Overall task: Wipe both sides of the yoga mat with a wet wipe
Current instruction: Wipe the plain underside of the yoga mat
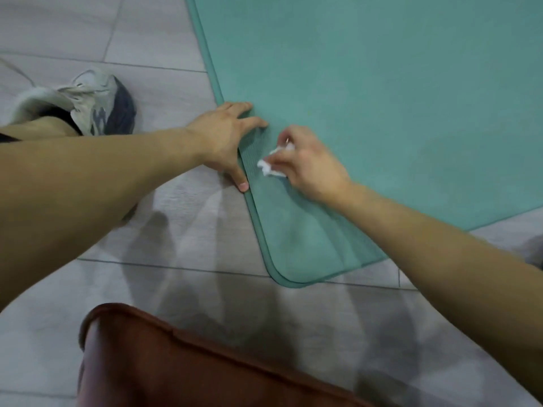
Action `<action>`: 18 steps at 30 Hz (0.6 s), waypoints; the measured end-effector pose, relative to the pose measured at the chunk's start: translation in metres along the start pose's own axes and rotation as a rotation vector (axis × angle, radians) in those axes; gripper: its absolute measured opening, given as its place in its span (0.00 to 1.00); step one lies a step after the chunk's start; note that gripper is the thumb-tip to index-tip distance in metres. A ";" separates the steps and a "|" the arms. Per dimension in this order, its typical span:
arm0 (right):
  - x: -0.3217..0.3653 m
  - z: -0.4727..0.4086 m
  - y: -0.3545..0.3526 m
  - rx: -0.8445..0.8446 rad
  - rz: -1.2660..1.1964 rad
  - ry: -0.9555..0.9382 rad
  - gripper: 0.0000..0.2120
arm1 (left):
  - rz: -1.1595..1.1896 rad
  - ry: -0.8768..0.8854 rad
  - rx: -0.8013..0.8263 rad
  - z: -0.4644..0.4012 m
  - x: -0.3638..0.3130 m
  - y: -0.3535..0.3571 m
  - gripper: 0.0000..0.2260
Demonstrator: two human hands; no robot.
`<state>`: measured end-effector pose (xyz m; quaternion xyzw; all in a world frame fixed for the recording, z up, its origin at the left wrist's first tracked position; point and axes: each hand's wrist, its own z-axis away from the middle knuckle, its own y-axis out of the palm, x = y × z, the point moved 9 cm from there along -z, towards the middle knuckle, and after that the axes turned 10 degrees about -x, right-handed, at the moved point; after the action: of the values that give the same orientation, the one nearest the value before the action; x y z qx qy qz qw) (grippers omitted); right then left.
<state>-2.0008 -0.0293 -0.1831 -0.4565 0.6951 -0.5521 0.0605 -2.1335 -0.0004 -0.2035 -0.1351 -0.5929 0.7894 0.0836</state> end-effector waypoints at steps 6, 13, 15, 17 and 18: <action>0.043 0.041 0.019 0.169 -0.133 -0.044 0.08 | 0.073 0.093 -0.059 -0.014 0.018 -0.012 0.39; 0.039 0.003 0.030 0.143 -0.151 -0.166 0.13 | 0.108 0.074 -0.167 -0.014 0.020 -0.014 0.39; 0.010 -0.052 0.034 0.045 -0.063 -0.011 0.10 | 0.108 0.057 -0.176 -0.016 0.022 -0.013 0.39; -0.002 -0.056 0.032 0.014 -0.040 0.117 0.10 | 0.095 0.042 -0.161 -0.018 0.023 -0.011 0.40; 0.006 -0.042 0.029 0.010 -0.053 0.104 0.10 | 0.098 0.032 -0.155 -0.018 0.025 -0.011 0.41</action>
<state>-2.0451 -0.0049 -0.1879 -0.4453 0.6822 -0.5798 0.0119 -2.1521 0.0263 -0.2010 -0.1827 -0.6435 0.7420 0.0438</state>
